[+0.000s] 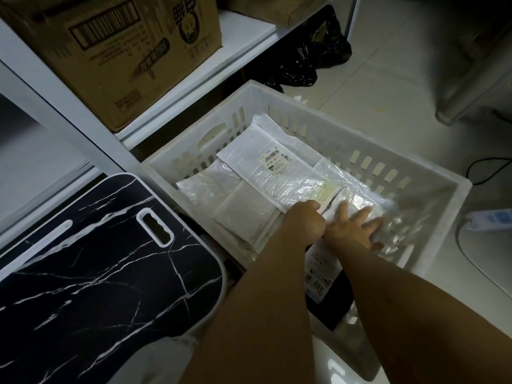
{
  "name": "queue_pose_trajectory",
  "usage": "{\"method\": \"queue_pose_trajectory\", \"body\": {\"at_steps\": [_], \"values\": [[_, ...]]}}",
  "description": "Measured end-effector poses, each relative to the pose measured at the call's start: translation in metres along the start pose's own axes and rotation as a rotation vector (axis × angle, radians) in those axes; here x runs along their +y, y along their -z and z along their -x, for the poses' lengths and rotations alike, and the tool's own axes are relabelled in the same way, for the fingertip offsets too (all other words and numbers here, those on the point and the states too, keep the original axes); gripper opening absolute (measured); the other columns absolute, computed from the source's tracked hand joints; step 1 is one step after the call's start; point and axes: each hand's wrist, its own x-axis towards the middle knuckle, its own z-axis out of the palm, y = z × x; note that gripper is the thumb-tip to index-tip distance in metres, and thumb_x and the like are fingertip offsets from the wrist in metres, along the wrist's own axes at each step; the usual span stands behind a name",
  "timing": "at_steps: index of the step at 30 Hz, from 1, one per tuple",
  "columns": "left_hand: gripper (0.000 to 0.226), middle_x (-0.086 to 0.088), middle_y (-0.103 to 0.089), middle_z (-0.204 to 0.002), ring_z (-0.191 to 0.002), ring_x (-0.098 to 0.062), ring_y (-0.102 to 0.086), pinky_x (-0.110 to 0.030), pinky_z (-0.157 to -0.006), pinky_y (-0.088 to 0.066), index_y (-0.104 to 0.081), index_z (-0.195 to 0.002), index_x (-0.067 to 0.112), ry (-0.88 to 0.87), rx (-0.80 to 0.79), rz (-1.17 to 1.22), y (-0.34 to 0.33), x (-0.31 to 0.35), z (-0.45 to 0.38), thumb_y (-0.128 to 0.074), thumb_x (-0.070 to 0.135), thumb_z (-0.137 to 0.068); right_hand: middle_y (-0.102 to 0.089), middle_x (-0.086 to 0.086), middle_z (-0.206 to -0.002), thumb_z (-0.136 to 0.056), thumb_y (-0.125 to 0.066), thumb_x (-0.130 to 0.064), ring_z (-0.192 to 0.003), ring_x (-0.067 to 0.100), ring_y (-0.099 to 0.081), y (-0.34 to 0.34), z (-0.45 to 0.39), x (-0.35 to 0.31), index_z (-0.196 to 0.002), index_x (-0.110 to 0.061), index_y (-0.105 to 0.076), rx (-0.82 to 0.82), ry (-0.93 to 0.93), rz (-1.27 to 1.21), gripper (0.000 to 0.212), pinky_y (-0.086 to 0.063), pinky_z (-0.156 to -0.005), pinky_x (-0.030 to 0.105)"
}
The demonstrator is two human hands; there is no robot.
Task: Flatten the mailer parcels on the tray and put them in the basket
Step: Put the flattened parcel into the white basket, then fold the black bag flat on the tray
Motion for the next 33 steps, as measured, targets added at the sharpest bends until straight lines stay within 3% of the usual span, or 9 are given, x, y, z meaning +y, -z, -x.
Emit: {"method": "queue_pose_trajectory", "body": {"at_steps": [14, 19, 24, 29, 33], "values": [[0.051, -0.006, -0.030, -0.153, -0.137, -0.027, -0.034, -0.037, -0.110, -0.034, -0.035, -0.147, 0.020, -0.016, -0.013, -0.029, -0.003, 0.006, -0.001, -0.038, 0.007, -0.098, 0.024, 0.009, -0.158, -0.090, -0.042, -0.066, -0.142, 0.044, 0.019, -0.008, -0.023, 0.002, -0.147, -0.046, 0.014, -0.177, -0.039, -0.011, 0.082, -0.009, -0.107, 0.072], [0.050, -0.007, -0.032, -0.152, -0.137, -0.027, -0.033, -0.038, -0.112, -0.031, -0.035, -0.147, 0.017, -0.028, -0.014, -0.062, -0.003, 0.010, 0.010, -0.039, 0.009, -0.098, -0.013, 0.011, -0.156, -0.086, -0.048, -0.059, -0.139, 0.045, -0.011, 0.006, -0.007, -0.009, -0.141, -0.044, -0.015, -0.109, -0.109, 0.020, 0.066, -0.024, -0.099, 0.069], [0.050, -0.009, -0.029, -0.154, -0.141, -0.025, -0.028, -0.035, -0.114, -0.024, -0.031, -0.148, 0.011, -0.068, -0.032, -0.089, 0.003, 0.022, 0.029, -0.040, 0.014, -0.099, -0.024, 0.008, -0.154, -0.082, -0.037, -0.065, -0.141, 0.040, -0.014, 0.022, 0.016, -0.030, -0.140, -0.040, -0.031, -0.017, -0.195, -0.016, 0.064, -0.020, -0.101, 0.062], [0.054, -0.007, -0.026, -0.156, -0.142, -0.023, -0.027, -0.031, -0.114, -0.021, -0.025, -0.150, 0.012, -0.081, 0.012, -0.151, 0.014, 0.033, 0.052, -0.042, 0.014, -0.099, -0.033, 0.007, -0.149, -0.099, -0.028, -0.044, -0.140, 0.027, -0.025, 0.049, 0.049, -0.035, -0.147, -0.023, -0.031, 0.078, -0.081, -0.147, 0.053, -0.016, -0.112, 0.053], [0.048, -0.011, -0.037, -0.149, -0.134, -0.026, -0.039, -0.031, -0.109, -0.033, -0.034, -0.145, 0.008, -0.086, 0.106, -0.224, 0.043, 0.028, 0.078, -0.045, 0.020, -0.100, -0.057, 0.009, -0.129, -0.097, -0.046, -0.026, -0.122, 0.028, -0.051, 0.084, 0.086, -0.055, -0.125, -0.015, -0.056, 0.068, 0.152, -0.172, 0.032, -0.039, -0.098, 0.041]]}}
